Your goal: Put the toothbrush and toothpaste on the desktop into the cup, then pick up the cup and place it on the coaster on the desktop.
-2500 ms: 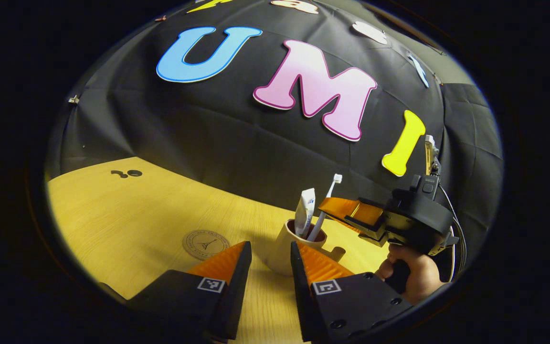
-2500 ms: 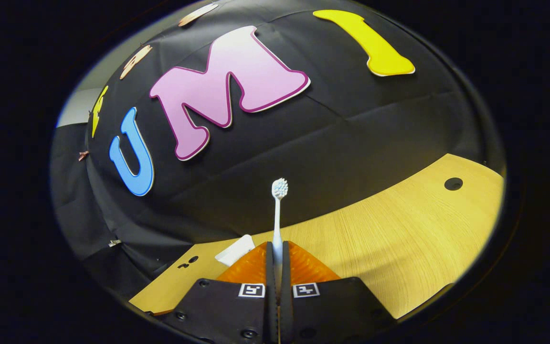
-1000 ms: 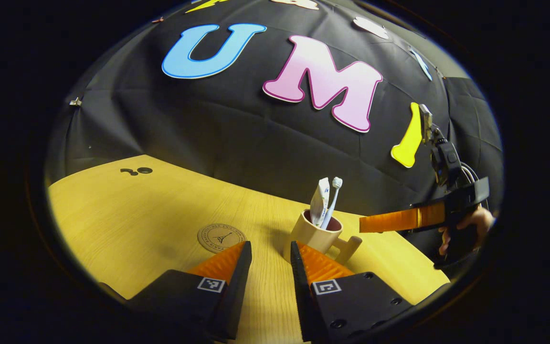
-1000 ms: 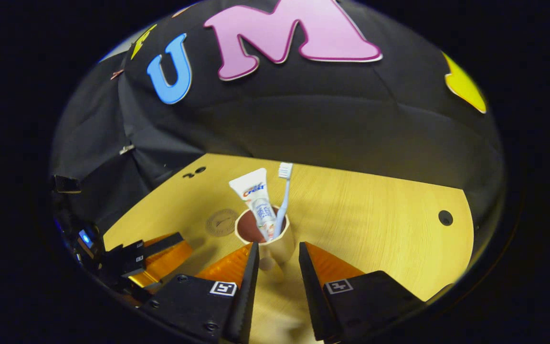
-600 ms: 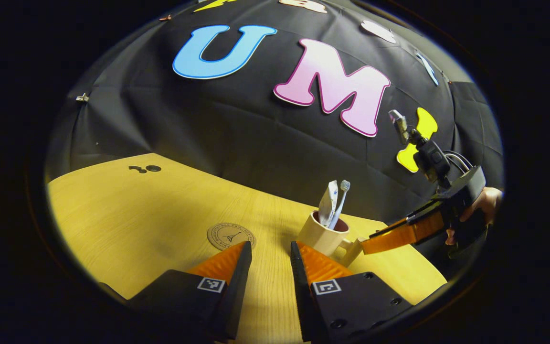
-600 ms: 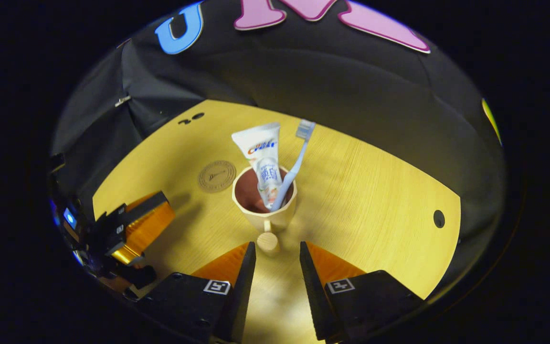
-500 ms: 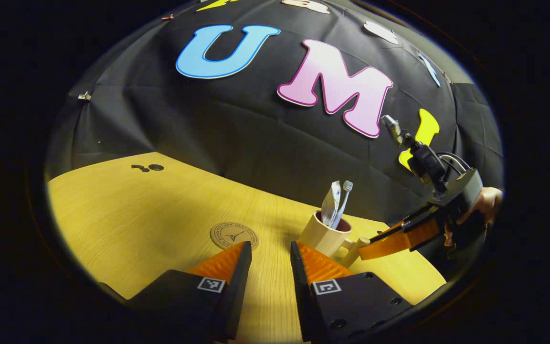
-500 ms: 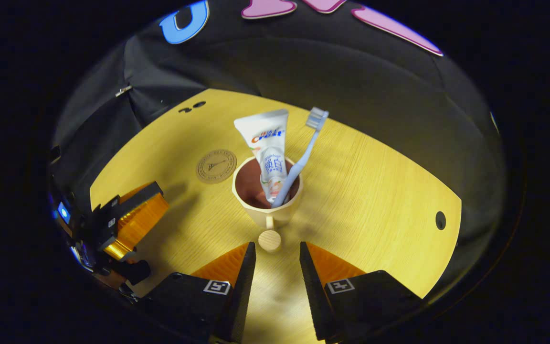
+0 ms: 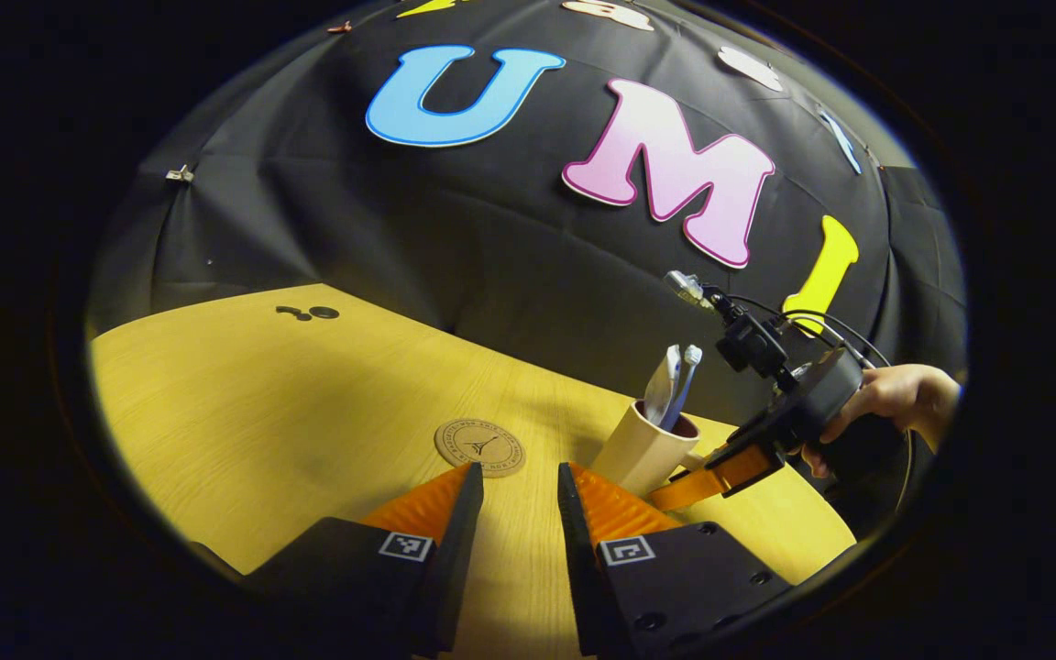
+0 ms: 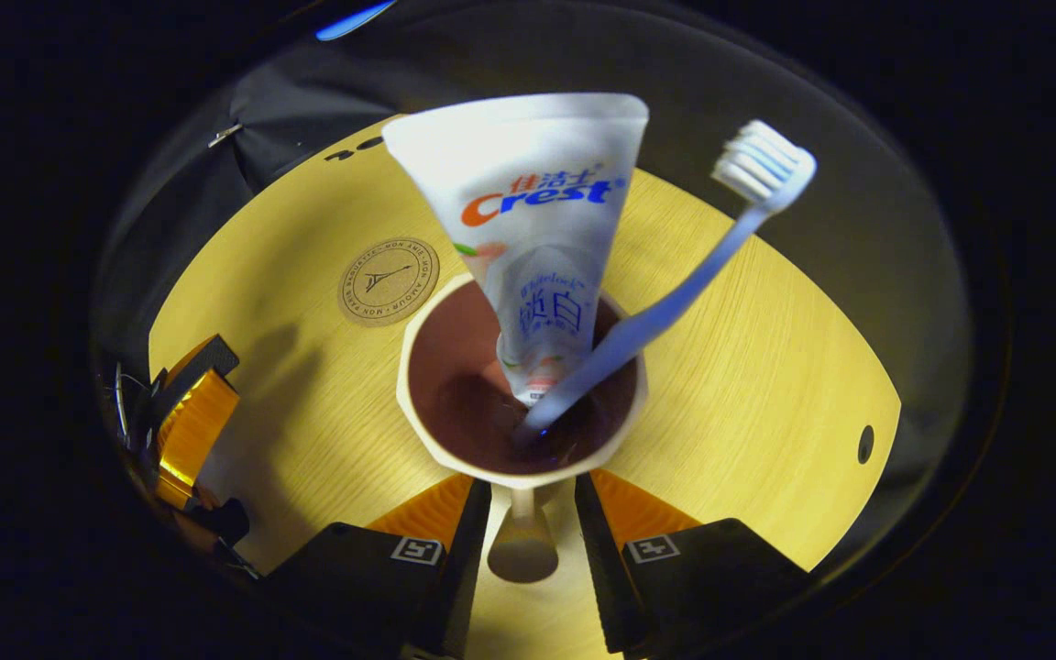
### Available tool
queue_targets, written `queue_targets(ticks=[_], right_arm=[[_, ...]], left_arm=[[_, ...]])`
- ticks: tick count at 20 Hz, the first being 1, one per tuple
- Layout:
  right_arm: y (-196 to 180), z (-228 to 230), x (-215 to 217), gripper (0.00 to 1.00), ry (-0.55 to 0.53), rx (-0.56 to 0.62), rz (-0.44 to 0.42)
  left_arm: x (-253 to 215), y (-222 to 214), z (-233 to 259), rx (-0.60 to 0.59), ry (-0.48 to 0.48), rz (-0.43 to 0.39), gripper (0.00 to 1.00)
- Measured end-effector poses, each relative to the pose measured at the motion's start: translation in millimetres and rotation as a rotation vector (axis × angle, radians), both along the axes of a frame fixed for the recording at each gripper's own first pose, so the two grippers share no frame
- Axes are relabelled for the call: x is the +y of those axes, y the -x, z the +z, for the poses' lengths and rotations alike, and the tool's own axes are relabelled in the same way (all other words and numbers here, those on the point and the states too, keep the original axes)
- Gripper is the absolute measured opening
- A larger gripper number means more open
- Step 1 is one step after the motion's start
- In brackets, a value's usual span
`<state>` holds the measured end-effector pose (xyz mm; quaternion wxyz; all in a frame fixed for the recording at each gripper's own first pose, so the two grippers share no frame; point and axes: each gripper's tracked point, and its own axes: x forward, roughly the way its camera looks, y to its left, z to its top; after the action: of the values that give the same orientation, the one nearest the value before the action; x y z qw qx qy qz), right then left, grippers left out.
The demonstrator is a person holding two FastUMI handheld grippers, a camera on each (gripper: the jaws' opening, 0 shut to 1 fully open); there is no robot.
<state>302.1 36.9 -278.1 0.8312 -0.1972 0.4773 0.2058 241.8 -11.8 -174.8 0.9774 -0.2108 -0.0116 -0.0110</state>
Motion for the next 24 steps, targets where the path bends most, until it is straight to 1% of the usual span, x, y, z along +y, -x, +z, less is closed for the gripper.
queue_targets(ticks=[3,4,5,6,7,8,9,10,11,12,13,14,15,17,21,24], right_arm=[[-4.0,-7.5,1.0,0.57,0.018,0.006,0.002],[-3.9,-8.0,2.4,0.53,0.020,0.014,0.001],[-5.5,-13.9,2.0,0.56,0.032,0.018,0.000],[-4.7,-16.8,2.6,0.54,0.041,0.032,0.000],[-1.3,-12.2,3.8,0.48,0.038,0.037,-0.004],[-3.4,-13.1,2.0,0.45,0.050,0.035,-0.003],[-6.2,-16.7,3.2,0.29,0.051,0.032,-0.002],[-5.8,-15.5,2.9,0.34,0.053,0.030,0.002],[-5.1,-16.0,2.3,0.34,0.057,0.028,0.006],[-5.5,-13.6,1.8,0.29,0.059,0.023,0.009],[-5.5,-14.3,0.5,0.34,0.067,0.019,0.009],[-6.1,-12.3,0.1,0.29,0.069,0.014,0.008],[-6.5,-8.9,1.1,0.33,0.063,0.009,0.006],[-8.0,-2.1,8.2,0.33,0.038,-0.002,0.000],[-10.2,4.8,34.4,0.33,0.009,-0.013,0.010],[-13.5,6.7,64.2,0.33,-0.002,-0.019,0.042]], left_arm=[[2.3,0.1,-1.2,0.006,0.011,-0.003,0.52],[3.2,-0.1,-0.8,0.005,0.016,-0.005,0.52],[3.9,-0.3,-0.2,0.005,0.022,-0.006,0.52],[3.9,-0.2,-0.3,0.005,0.028,-0.007,0.52],[4.2,0.9,0.4,0.003,0.033,-0.010,0.52],[4.6,0.9,0.6,0.001,0.036,-0.011,0.52],[5.3,1.6,1.1,-0.001,0.039,-0.013,0.52],[6.1,1.8,0.1,0.001,0.043,-0.014,0.52],[7.7,1.6,-0.3,0.003,0.047,-0.016,0.52],[9.2,1.9,-1.3,0.004,0.051,-0.015,0.52],[10.8,3.0,-1.0,0.003,0.053,-0.016,0.52],[13.2,3.6,-1.3,0.002,0.054,-0.014,0.52],[15.3,4.7,-0.6,0.000,0.054,-0.013,0.52],[18.7,6.3,-1.1,0.002,0.056,-0.011,0.52],[28.4,10.6,2.0,-0.002,0.054,0.001,0.52],[37.8,15.4,0.6,-0.003,0.046,0.013,0.52]])
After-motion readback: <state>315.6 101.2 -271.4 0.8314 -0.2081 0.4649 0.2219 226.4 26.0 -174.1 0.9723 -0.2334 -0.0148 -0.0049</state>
